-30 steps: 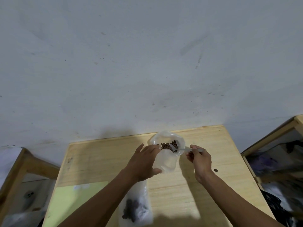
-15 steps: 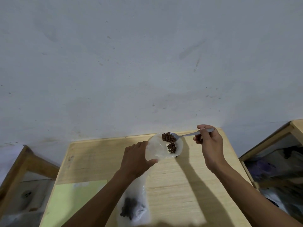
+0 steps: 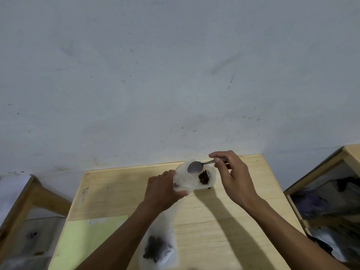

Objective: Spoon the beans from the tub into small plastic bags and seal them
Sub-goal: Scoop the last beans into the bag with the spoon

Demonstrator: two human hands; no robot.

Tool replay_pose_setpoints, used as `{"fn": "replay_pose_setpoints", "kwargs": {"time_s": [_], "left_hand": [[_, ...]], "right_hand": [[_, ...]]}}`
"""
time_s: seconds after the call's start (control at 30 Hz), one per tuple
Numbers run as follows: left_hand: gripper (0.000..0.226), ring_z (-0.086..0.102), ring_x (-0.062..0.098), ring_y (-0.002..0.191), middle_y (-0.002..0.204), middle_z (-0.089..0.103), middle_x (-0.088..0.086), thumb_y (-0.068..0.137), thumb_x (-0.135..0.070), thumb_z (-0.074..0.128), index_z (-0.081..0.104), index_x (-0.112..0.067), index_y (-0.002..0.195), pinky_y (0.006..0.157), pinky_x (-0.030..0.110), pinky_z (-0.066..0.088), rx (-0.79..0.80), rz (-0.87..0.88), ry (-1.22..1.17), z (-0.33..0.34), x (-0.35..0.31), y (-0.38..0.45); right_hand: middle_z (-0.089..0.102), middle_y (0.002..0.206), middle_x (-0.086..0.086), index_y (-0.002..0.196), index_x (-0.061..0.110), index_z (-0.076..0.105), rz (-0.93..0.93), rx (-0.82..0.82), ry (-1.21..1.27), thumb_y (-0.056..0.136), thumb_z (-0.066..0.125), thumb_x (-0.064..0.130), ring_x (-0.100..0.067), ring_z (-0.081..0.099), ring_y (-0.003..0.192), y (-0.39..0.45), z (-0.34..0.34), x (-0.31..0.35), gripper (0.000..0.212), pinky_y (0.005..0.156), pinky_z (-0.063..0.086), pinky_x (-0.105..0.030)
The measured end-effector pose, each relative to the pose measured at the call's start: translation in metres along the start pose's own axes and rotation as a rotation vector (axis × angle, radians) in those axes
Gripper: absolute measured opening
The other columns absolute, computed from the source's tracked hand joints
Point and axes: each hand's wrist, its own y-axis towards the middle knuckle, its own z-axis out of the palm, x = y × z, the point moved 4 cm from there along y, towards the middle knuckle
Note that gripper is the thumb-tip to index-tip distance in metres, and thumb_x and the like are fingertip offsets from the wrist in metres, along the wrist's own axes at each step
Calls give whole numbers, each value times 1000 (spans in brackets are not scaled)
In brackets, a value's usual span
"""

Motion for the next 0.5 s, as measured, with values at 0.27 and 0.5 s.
{"fn": "replay_pose_setpoints", "kwargs": {"time_s": [0.27, 0.5], "left_hand": [[75, 50, 16, 111, 134, 46, -9, 70, -65, 67, 47, -25, 130, 103, 37, 35, 166, 111, 49, 10, 6, 1], [81, 44, 15, 131, 156, 30, -10, 67, -63, 72, 47, -25, 134, 110, 36, 33, 255, 282, 58, 28, -7, 11]], "right_hand": [[67, 103, 6, 113, 27, 70, 62, -143, -63, 96, 58, 5, -5, 62, 92, -19, 0, -64, 30, 66, 43, -9], [61, 96, 6, 118, 28, 70, 36, -113, -155, 93, 59, -2, -4, 60, 87, -33, 19, -90, 40, 67, 40, -7]]}}
